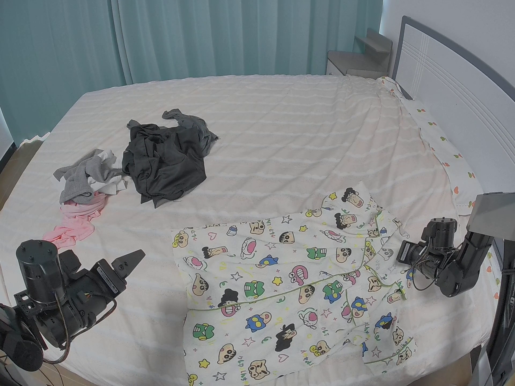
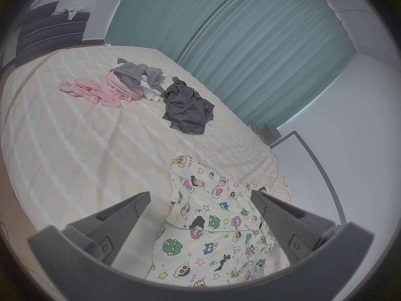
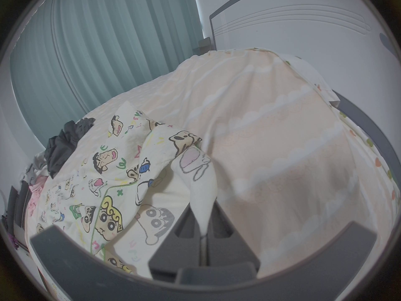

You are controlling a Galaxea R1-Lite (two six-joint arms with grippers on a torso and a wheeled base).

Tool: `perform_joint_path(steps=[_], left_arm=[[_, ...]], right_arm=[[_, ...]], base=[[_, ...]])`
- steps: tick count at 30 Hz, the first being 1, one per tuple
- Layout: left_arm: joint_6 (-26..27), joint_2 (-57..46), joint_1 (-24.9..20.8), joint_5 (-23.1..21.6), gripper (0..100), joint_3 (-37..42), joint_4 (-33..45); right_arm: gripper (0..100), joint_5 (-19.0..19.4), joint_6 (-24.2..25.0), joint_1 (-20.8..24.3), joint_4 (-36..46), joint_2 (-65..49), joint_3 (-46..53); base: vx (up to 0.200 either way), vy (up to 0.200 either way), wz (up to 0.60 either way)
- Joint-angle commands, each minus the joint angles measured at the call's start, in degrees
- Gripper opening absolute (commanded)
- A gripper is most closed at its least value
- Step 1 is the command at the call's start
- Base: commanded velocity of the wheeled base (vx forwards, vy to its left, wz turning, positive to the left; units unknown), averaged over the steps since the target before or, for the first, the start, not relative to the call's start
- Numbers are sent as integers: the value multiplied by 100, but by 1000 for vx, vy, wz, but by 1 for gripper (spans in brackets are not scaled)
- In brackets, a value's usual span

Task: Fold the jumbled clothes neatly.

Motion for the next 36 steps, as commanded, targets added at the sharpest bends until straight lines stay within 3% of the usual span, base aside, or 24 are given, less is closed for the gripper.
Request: perform_joint_path(steps=[1,12,16,27,28,36], left_arm=[[-2,0,6,3,100,-8,-2],[-2,9,6,3,100,1,-2],[-2,0,-3,3,100,1,-2],[-2,0,6,3,100,-8,-2],[-2,0,6,3,100,-8,-2],[-11,0,-3,21,100,-34,-2]], right_arm=[[0,-80,-25,-13,3,-5,77],[0,-142,-25,4,-6,-102,306],[0,-573,-69,-31,-6,-102,341],[0,-617,-174,13,20,-181,543],[100,-608,-174,4,12,-181,569],[100,-564,195,-22,-111,-866,596]], base=[[0,0,0],[0,0,0],[0,0,0],[0,0,0],[0,0,0],[0,0,0]])
